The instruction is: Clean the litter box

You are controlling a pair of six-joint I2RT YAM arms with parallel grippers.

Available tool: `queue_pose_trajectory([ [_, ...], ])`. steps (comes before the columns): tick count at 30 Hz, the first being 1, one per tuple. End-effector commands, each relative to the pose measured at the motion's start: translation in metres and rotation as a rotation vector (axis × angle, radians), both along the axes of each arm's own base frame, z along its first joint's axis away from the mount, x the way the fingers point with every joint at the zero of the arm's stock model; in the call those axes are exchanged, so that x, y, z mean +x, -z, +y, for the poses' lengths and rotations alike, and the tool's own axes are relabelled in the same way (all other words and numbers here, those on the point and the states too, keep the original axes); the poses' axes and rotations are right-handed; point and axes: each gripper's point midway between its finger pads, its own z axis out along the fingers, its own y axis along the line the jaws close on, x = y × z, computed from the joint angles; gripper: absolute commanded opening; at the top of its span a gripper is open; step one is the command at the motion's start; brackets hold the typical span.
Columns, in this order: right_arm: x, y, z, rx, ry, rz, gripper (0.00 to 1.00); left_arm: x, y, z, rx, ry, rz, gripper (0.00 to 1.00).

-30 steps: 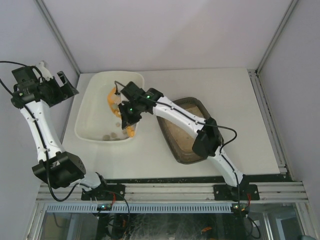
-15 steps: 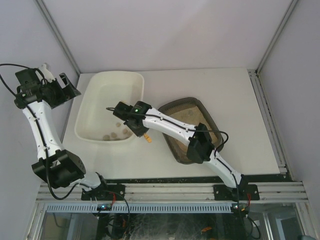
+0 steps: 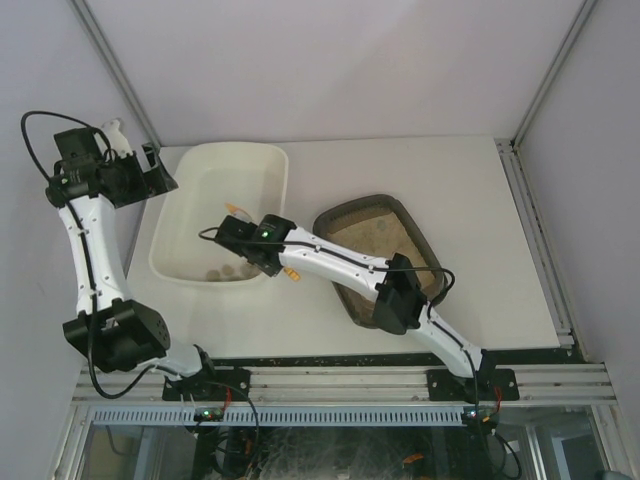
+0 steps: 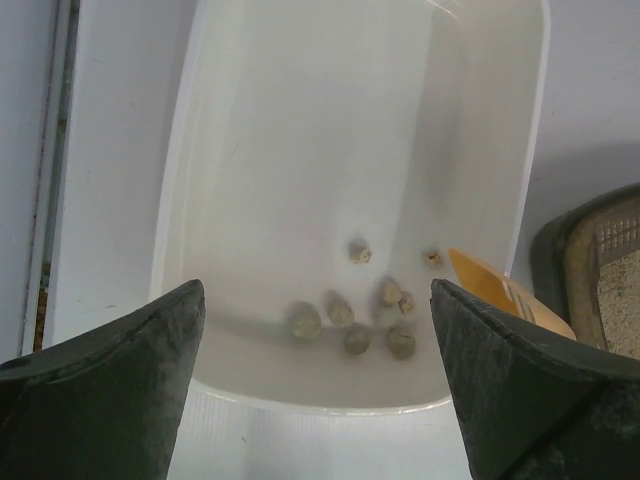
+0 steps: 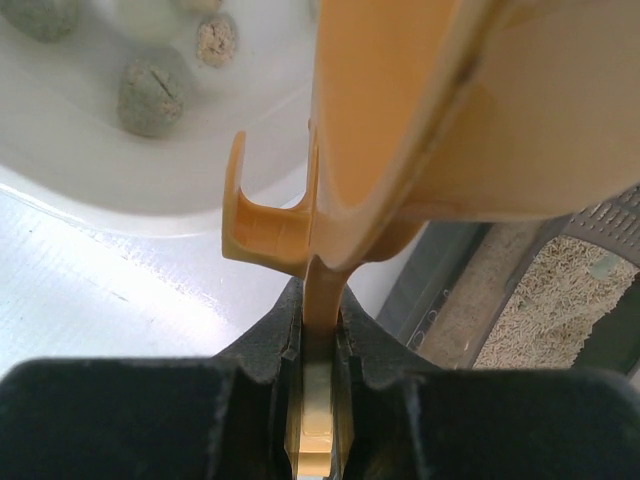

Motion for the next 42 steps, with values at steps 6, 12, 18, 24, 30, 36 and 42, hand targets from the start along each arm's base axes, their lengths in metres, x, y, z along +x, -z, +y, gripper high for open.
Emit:
queue_pose_trajectory([
  [6, 0.008, -0.067, -0.001, 0.169, 0.021, -0.084, 0.00, 0.025, -0.026, -0.043, 0.002, 0.270, -0.033, 0.98],
  [12, -0.023, -0.082, -0.064, 0.245, 0.067, 0.026, 0.00, 0.050, -0.030, -0.136, -0.008, 0.684, -0.014, 1.00],
  [18, -0.084, -0.094, -0.147, 0.397, 0.128, 0.170, 0.00, 0.066, 0.009, -0.246, 0.025, 1.046, 0.031, 1.00],
  [24, -0.129, -0.113, -0.205, 0.632, 0.254, 0.211, 0.00, 0.078, 0.083, -0.329, -0.040, 1.127, 0.138, 1.00],
  [30, -0.148, -0.121, -0.241, 0.780, 0.343, 0.188, 0.00, 0.080, 0.118, -0.370, -0.051, 1.214, 0.130, 1.00],
  [36, -0.150, -0.119, -0.258, 0.823, 0.398, 0.164, 0.00, 0.062, 0.164, -0.388, 0.191, 1.285, 0.173, 1.00],
  [42, -0.149, -0.116, -0.258, 0.827, 0.398, 0.171, 0.00, 0.058, 0.200, -0.391, 0.415, 1.300, 0.182, 1.00],
])
